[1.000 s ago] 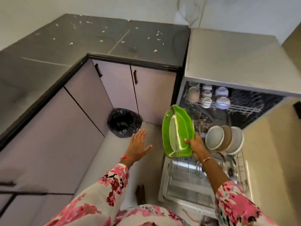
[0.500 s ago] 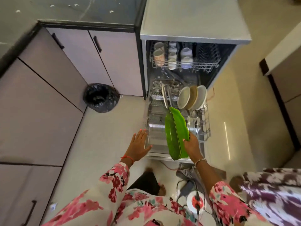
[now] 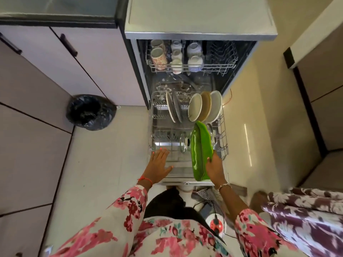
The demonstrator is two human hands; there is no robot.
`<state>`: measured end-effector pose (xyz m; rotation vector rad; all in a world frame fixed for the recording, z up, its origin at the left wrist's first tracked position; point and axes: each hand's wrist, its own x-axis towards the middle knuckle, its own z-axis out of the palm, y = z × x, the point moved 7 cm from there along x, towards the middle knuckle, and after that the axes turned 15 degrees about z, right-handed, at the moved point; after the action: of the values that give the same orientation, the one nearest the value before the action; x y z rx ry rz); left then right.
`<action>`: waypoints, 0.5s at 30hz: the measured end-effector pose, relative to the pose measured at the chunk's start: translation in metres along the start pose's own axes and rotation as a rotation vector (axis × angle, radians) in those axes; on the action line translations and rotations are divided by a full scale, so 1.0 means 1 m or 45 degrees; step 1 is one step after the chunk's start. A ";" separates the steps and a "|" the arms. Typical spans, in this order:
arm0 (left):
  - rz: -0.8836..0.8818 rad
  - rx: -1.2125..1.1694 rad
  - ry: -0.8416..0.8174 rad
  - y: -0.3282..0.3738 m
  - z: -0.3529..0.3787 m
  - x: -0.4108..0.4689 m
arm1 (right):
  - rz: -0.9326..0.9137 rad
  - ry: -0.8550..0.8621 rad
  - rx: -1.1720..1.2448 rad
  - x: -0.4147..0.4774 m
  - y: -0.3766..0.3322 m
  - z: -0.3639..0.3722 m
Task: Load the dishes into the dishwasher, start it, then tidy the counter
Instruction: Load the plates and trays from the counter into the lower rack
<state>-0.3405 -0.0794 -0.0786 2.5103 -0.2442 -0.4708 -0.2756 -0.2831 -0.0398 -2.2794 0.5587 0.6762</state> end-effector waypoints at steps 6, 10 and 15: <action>-0.003 -0.022 -0.153 -0.033 0.026 0.054 | 0.052 0.087 -0.064 0.085 -0.038 0.001; -0.065 -0.065 -0.219 -0.070 0.065 0.091 | -0.017 0.156 -0.031 0.155 -0.066 0.014; -0.082 -0.027 -0.237 -0.117 0.132 0.133 | -0.163 0.164 -0.061 0.252 -0.093 0.060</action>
<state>-0.2602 -0.0857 -0.2841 2.4607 -0.2288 -0.7309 -0.0483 -0.2277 -0.1842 -2.3926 0.4565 0.4874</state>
